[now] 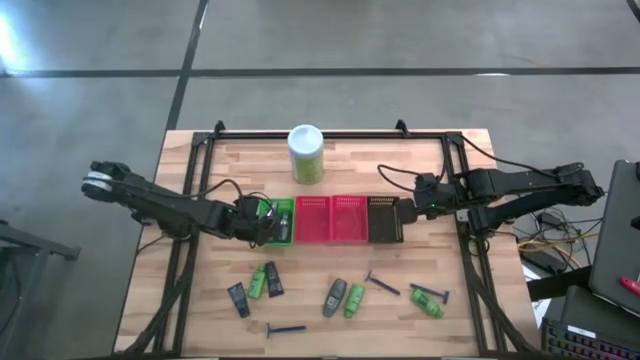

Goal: Pick & Place Travel size toiletries
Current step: Put the gray deodorant into the green bin

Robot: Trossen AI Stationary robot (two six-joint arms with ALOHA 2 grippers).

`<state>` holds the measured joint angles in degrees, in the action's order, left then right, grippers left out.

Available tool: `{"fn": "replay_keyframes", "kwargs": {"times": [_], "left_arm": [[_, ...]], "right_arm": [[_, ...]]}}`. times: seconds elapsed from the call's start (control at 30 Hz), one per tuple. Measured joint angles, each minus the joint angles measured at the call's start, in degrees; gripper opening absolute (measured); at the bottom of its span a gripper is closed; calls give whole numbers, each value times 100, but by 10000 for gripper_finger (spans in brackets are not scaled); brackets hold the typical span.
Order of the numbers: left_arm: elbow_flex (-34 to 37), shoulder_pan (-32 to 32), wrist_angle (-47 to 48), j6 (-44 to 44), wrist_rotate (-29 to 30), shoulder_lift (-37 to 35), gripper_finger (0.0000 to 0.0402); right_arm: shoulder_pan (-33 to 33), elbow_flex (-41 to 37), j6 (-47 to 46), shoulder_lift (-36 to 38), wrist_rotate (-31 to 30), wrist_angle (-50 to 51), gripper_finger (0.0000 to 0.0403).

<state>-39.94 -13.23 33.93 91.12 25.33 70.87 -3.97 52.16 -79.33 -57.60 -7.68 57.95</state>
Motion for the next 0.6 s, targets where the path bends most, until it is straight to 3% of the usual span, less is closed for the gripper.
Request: {"fn": "replay_keyframes", "kwargs": {"times": [0.17,0.33,0.6], "left_arm": [[0,0,-35,-10,72,-2,234],[-1,0,-227,-28,58,-63,266],[-336,-2,244,-475,-78,-118,299]], "right_arm": [[0,0,-8,0,4,-19,368],[0,0,-20,2,9,-33,368],[0,0,-65,0,15,-48,368]]}}
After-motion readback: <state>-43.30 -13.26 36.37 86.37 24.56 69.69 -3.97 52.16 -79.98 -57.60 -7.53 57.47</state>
